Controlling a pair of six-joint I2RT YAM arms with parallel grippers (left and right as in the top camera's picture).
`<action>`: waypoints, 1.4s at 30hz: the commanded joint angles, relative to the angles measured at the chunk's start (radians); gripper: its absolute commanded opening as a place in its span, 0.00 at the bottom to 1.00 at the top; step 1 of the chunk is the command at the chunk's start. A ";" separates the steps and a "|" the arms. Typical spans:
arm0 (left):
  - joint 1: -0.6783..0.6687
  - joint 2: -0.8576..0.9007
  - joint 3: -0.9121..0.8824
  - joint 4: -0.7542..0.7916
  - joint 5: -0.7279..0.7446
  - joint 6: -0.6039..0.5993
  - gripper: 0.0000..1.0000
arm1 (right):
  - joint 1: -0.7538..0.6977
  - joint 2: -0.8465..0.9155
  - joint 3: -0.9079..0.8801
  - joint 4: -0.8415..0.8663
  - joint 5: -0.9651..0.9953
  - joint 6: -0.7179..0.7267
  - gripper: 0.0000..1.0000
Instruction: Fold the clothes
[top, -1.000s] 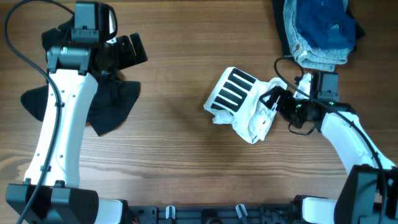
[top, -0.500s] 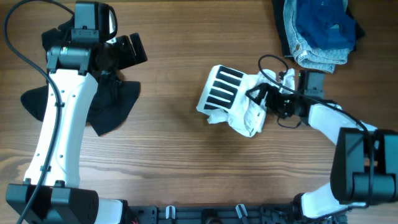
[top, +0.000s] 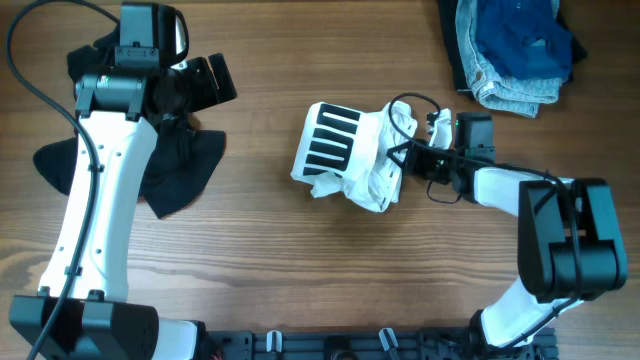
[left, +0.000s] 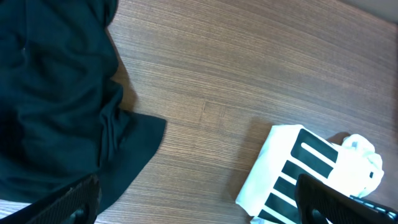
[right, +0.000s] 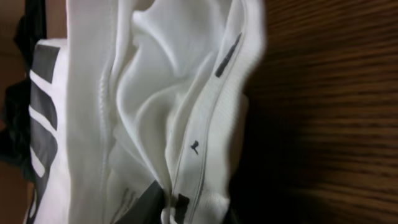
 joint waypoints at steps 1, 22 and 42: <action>0.003 0.005 -0.002 -0.001 -0.010 0.019 1.00 | 0.014 0.036 -0.018 0.020 0.009 -0.040 0.07; 0.003 0.005 -0.002 -0.002 -0.010 0.019 1.00 | -0.005 -0.180 0.112 -0.085 -0.161 -0.013 0.04; 0.003 0.005 -0.002 0.000 -0.010 0.019 1.00 | -0.117 -0.389 0.277 0.189 0.003 0.321 0.04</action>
